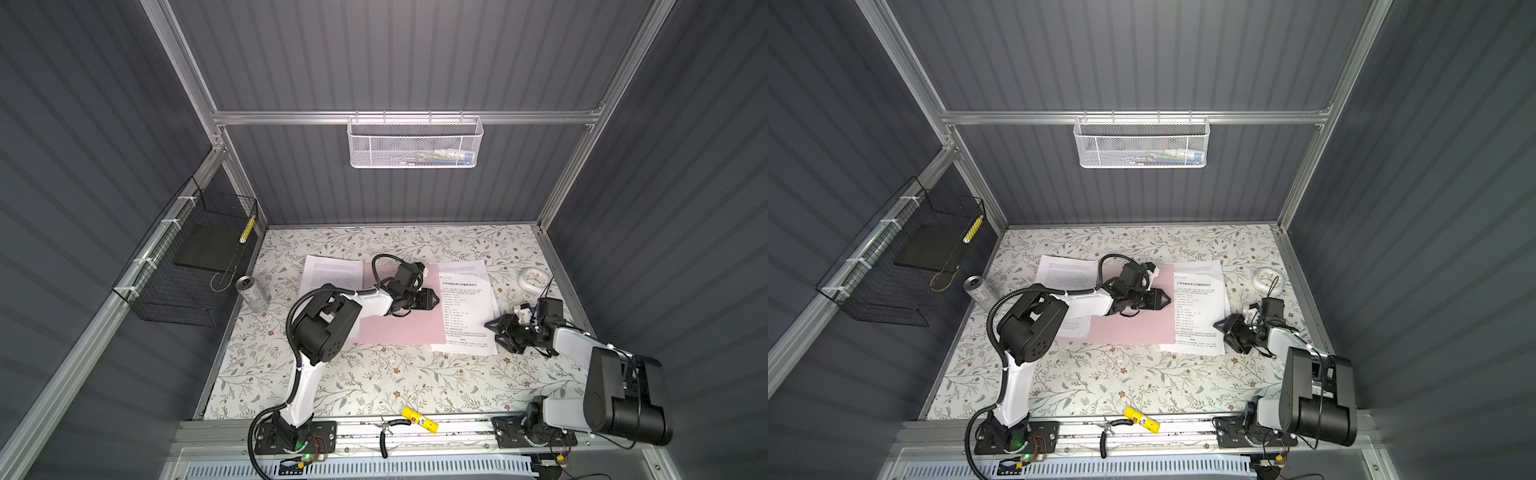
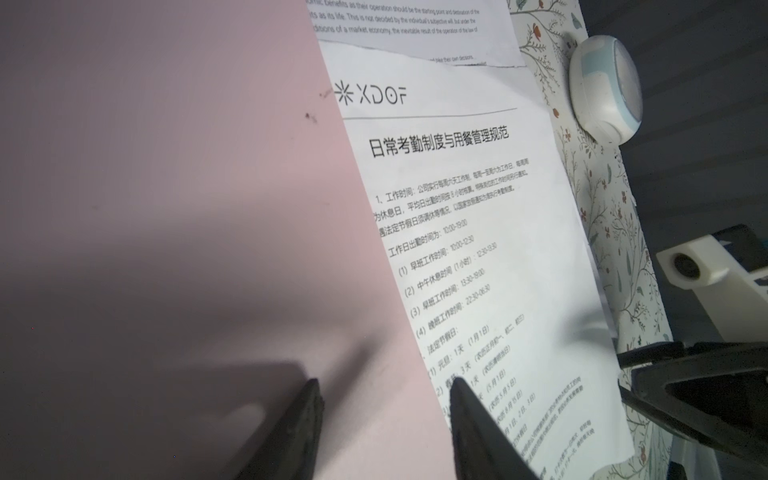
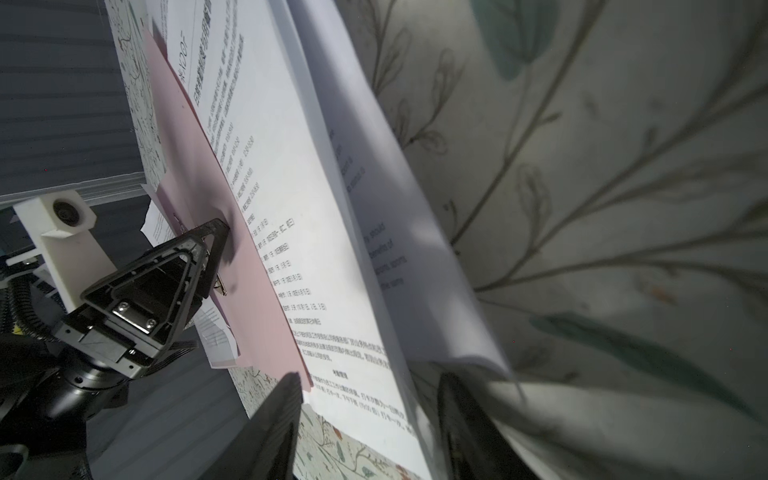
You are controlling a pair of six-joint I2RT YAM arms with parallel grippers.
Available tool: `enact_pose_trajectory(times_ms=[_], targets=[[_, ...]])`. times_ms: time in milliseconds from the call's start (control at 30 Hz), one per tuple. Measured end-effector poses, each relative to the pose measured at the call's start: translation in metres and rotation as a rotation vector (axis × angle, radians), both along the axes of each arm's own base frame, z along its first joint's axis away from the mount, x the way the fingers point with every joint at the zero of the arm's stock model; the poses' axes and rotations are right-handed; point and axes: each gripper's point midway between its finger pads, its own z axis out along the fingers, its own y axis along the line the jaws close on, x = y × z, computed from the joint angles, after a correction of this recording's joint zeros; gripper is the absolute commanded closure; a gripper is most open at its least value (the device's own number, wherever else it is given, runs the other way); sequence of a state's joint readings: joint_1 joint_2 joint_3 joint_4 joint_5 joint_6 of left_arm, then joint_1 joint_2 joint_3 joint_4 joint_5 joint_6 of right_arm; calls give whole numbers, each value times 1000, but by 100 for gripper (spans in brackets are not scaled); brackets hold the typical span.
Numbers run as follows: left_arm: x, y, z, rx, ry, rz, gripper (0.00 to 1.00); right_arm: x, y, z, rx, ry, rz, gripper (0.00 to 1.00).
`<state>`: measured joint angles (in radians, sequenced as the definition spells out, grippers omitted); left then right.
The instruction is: Put the files into the folder
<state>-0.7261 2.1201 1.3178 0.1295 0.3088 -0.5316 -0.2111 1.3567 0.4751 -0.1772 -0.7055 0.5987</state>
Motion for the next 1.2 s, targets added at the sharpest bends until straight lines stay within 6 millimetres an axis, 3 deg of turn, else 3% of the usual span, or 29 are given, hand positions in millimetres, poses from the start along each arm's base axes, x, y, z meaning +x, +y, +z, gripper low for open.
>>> enact_pose_trajectory(times_ms=[233, 467, 733, 867, 1100, 1200], targets=[[0, 0, 0, 0, 0, 0, 49, 15, 3, 8, -13, -32, 26, 46], [0, 0, 0, 0, 0, 0, 49, 27, 9, 3, -34, -32, 57, 48], [0, 0, -1, 1, 0, 0, 50, 38, 14, -4, -44, -24, 73, 61], [0, 0, -1, 1, 0, 0, 50, 44, 14, 0, -55, -42, 74, 79], [0, 0, -1, 3, -4, -3, 46, 49, 14, 3, -54, -45, 64, 100], [1, 1, 0, 8, -14, -2, 44, 54, 16, 10, -56, -58, 70, 100]])
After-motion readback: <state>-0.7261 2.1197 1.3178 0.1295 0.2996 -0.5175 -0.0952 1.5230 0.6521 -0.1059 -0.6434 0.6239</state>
